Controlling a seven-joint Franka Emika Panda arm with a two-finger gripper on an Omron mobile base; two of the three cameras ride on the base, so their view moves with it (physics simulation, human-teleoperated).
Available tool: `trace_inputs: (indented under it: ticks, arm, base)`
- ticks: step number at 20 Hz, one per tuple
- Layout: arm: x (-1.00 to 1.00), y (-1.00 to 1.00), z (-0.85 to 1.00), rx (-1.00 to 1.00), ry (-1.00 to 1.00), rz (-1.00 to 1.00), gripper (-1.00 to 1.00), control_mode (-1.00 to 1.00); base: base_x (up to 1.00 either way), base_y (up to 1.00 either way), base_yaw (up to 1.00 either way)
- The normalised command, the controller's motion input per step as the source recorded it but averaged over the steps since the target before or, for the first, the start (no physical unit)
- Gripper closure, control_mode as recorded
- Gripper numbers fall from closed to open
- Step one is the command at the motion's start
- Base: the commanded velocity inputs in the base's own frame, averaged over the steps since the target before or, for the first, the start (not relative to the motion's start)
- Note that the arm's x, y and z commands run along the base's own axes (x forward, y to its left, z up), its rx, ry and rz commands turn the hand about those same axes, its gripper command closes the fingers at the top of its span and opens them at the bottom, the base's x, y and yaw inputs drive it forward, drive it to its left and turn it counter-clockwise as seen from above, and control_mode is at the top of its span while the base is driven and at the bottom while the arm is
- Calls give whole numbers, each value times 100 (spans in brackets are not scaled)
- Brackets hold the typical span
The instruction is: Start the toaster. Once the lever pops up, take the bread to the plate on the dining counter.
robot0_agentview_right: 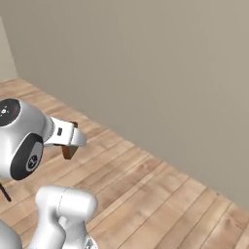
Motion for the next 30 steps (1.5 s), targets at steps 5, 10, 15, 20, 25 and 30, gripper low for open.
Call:
trace_inputs:
  ticks: [5,10,15,20,25,30]
  arm:
    - [0,0,0,0,0,0,100,100]
    - [0,0,0,0,0,0,100,100]
    - [0,0,0,0,0,0,100,100]
    - [0,0,0,0,0,0,100,100]
    - [0,0,0,0,0,0,100,100]
    - [0,0,0,0,0,0,100,100]
  base:
    - [100,-33,50]
    - [100,-17,61]
    - [100,-21,65]
    - [100,-28,65]
    - [100,-56,58]
    - [100,-74,52]
